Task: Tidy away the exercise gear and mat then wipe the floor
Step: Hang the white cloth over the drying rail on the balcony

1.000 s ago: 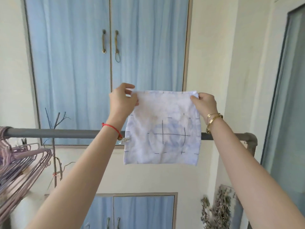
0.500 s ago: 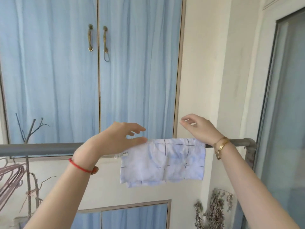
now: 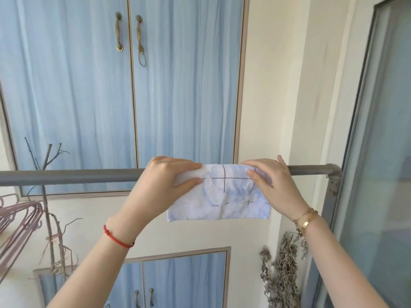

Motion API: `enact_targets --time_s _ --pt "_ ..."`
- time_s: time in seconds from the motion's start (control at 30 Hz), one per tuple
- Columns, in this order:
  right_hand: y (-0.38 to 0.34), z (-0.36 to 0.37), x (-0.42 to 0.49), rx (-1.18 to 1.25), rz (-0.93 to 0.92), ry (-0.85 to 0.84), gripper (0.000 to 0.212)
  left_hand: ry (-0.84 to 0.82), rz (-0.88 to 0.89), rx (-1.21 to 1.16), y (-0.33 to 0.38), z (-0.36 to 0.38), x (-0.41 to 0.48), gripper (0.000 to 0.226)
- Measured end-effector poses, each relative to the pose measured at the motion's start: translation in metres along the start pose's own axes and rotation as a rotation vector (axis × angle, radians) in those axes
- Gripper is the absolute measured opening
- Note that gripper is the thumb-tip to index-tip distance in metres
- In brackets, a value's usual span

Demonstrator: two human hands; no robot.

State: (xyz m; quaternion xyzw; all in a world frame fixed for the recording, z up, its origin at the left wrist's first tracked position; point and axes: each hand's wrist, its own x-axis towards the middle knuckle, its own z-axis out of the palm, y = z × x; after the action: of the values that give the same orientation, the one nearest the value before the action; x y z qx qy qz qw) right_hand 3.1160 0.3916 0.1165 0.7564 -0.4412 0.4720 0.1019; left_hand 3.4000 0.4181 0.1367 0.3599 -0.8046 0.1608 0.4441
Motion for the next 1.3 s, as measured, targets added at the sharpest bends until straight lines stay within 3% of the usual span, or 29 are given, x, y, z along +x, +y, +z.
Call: enact_targets --time_s 0.17,0.27,0.33,0.43,0.57,0.73,0.83,0.93,1.0,1.13,1.3 --pt "0.001 -0.002 -0.019 0.173 -0.007 0.101 0.033 0.167 -0.039 -0.016 0.008 0.008 -0.024 0.028" --pt "0.000 0.005 -0.042 0.236 0.110 0.535 0.021 0.466 -0.194 -0.057 0.026 0.015 -0.051 0.012" --pt "0.000 0.013 -0.057 0.349 0.289 0.695 0.019 0.585 -0.384 -0.166 0.031 0.024 -0.066 0.017" --pt "0.004 0.025 -0.069 0.640 0.555 0.515 0.024 0.460 -0.670 -0.547 0.023 0.037 -0.076 0.048" --pt "0.014 0.032 -0.068 0.943 0.721 0.295 0.018 0.231 -0.787 -0.857 0.021 0.047 -0.078 0.036" --pt "0.019 0.027 -0.066 0.935 0.684 0.211 0.011 0.315 -0.779 -0.890 0.032 0.050 -0.076 0.016" --pt "0.022 0.023 -0.063 0.901 0.679 0.163 0.023 0.269 -0.825 -0.841 0.029 0.050 -0.078 0.008" --pt "0.032 0.017 -0.055 0.947 0.641 0.029 0.012 0.145 -0.833 -0.786 0.024 0.049 -0.081 0.041" --pt "0.038 0.014 -0.053 1.043 0.606 -0.027 0.016 0.178 -0.844 -0.788 0.024 0.051 -0.082 0.043" --pt "0.041 0.010 -0.054 1.051 0.551 -0.004 0.033 0.293 -0.904 -0.804 0.027 0.059 -0.083 0.021" --pt "0.044 0.014 -0.067 0.998 0.504 0.057 0.019 0.397 -0.975 -0.744 0.033 0.066 -0.085 0.019"
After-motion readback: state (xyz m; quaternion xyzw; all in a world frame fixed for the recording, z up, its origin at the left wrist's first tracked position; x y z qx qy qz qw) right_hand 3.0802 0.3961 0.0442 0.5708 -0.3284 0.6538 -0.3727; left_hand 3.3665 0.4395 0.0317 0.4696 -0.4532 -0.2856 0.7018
